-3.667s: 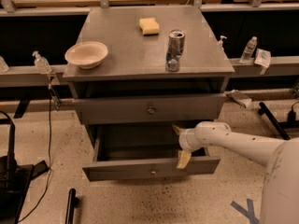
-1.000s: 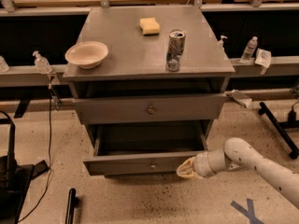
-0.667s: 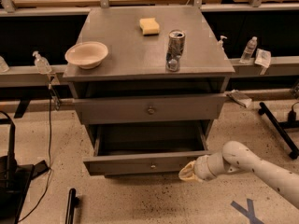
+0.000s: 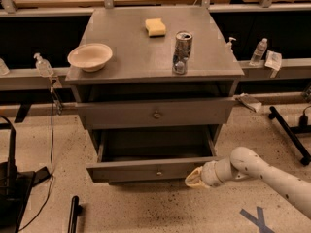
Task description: Close middle drawer
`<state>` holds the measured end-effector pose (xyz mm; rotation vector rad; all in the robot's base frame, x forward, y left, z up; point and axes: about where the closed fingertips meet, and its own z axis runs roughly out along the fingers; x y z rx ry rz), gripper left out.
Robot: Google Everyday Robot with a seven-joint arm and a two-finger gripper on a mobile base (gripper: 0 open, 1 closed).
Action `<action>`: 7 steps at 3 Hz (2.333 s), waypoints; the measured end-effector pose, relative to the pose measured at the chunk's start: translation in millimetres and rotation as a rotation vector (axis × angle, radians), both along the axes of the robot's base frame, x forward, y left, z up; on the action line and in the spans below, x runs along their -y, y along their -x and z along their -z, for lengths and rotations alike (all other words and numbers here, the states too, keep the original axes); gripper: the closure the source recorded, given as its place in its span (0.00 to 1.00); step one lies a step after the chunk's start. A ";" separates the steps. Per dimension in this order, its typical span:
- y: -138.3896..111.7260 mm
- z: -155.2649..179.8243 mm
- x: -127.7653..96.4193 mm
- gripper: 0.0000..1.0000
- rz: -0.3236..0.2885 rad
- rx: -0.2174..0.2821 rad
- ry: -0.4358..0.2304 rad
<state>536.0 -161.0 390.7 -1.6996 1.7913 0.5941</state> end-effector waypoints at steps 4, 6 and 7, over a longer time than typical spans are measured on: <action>-75.0 27.6 13.6 1.00 0.123 0.038 -0.044; -99.6 30.5 7.6 1.00 0.117 0.072 -0.027; -114.6 35.7 -1.6 1.00 0.106 0.074 -0.044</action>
Offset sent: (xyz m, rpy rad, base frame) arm 0.0814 -0.0235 -0.0209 0.0542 -0.0663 -0.1576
